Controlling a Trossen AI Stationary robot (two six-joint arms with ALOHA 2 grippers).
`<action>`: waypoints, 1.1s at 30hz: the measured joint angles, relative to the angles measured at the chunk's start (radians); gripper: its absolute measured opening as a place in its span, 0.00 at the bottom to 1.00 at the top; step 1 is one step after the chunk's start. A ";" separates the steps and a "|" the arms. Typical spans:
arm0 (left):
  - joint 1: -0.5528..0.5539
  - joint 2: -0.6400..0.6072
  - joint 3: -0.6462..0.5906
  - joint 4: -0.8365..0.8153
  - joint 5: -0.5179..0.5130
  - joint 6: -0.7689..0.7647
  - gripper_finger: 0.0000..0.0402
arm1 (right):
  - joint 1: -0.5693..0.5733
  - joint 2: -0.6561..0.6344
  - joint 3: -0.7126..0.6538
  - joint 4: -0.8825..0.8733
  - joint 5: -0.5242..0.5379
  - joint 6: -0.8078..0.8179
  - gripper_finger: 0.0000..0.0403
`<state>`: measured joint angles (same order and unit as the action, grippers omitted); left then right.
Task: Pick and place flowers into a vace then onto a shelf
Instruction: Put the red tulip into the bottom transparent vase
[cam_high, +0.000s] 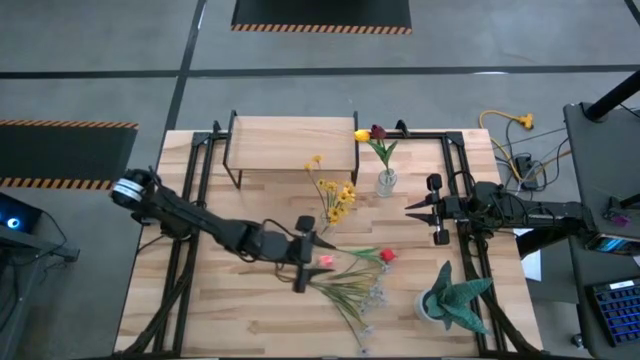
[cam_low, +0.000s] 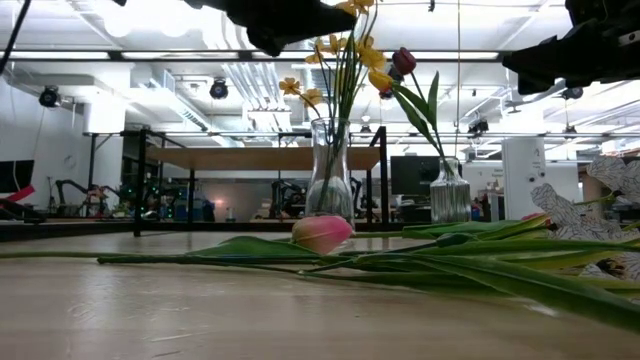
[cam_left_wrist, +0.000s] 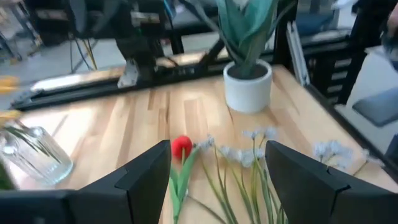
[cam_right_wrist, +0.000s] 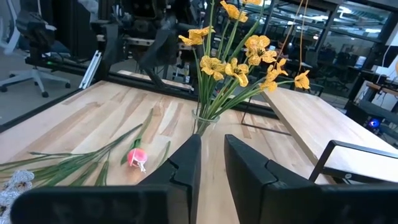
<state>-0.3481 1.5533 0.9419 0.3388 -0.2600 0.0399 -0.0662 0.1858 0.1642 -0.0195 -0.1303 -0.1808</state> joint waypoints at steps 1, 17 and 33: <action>0.000 0.014 0.023 -0.026 0.000 -0.007 0.61 | 0.000 0.000 0.000 0.000 0.000 0.005 0.16; 0.002 0.208 0.357 -0.398 0.000 -0.049 0.61 | 0.000 0.000 0.002 0.000 0.000 0.023 0.15; 0.093 0.351 0.365 -0.334 -0.001 -0.107 0.61 | 0.000 0.000 0.002 0.001 0.000 0.023 0.14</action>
<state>-0.2549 1.9047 1.3071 0.0048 -0.2613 -0.0674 -0.0662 0.1860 0.1665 -0.0185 -0.1307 -0.1582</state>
